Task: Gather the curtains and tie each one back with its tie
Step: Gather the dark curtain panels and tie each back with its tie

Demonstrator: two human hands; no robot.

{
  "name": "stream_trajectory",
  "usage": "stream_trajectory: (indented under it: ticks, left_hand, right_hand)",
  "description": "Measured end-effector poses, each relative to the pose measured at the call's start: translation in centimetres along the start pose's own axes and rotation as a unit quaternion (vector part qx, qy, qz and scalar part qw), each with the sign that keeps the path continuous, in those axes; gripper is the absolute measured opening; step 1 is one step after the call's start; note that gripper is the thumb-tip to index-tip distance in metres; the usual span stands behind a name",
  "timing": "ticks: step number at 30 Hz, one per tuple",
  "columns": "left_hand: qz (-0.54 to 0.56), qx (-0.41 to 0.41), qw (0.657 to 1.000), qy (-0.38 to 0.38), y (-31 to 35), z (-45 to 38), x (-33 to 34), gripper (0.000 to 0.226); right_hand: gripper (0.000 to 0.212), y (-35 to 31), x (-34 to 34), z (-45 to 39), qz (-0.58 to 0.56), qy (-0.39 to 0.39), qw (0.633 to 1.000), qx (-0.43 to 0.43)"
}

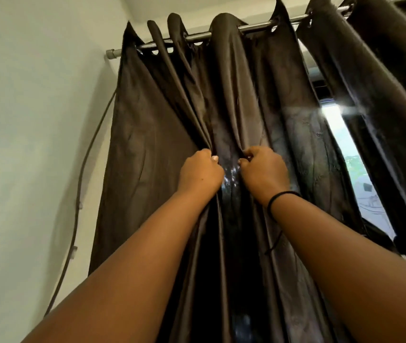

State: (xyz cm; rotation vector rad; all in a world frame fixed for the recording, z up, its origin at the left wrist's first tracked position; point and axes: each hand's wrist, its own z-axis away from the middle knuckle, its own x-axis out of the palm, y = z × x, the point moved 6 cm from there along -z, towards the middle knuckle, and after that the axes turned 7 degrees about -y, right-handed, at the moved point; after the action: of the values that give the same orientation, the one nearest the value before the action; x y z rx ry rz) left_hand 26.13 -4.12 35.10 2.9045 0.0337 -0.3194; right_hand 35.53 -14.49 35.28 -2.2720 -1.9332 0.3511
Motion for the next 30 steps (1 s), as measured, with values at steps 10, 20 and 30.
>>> stream_trajectory:
  ticks: [10, 20, 30]
  left_hand:
    - [0.056, 0.058, 0.995, -0.063, 9.2, 0.0, 5.8, 0.018]
    - [0.047, 0.073, 0.995, -0.055, -0.2, 1.3, 3.0, 0.031]
    - [0.142, -0.002, 0.989, 0.045, -6.9, 1.0, -5.9, 0.063]
  right_hand:
    - [0.025, 5.1, -5.0, -1.3, -0.065, 0.036, 0.996, 0.05]
    - [0.015, 1.3, -0.6, -0.6, -0.031, -0.005, 0.999, 0.02]
    - [0.018, -7.7, 5.2, 1.0, 0.02, -0.065, 0.997, -0.038]
